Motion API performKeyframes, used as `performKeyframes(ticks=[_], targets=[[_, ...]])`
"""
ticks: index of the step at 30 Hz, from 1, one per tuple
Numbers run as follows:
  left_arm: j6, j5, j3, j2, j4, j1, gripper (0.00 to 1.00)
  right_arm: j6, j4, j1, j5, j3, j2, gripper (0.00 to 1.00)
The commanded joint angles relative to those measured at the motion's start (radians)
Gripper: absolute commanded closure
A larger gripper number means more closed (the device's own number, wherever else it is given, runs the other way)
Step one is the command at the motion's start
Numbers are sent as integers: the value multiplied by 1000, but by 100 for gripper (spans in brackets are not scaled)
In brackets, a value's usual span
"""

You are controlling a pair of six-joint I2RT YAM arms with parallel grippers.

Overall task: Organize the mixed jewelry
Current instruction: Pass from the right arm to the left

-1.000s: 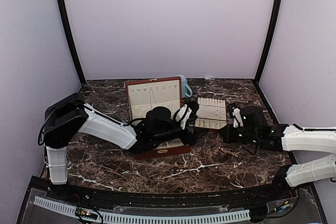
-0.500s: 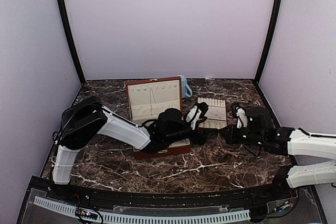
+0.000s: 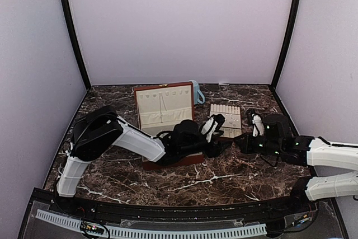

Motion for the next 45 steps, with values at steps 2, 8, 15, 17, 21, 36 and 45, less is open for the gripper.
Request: performKeyframes(ticks=[2,8,15,17,21,36,45], targets=[[-9,26,54,18,-18,-9,40,10,38,-1,-10,-3,-12,100],[-9,31,69,32,-30,-12,42,11,38,-1,-9,-4,-13,100],[-5,35,74,36,-31,-16,43,11,40,-1,-6,-7,-17,100],[-3,42,75,37,-28,-17,43,12,40,-1,-4,-7,-17,100],[-2,33,90,47,-43,-21,44,13,41,-1,-6,-6,-18,100],[-35,-3,112,64,-68,-21,57,17,35,-1,-6,-10,-36,100],[-35,5,119,70,-69,-21,64,18,36,-1,-1,-12,-34,100]])
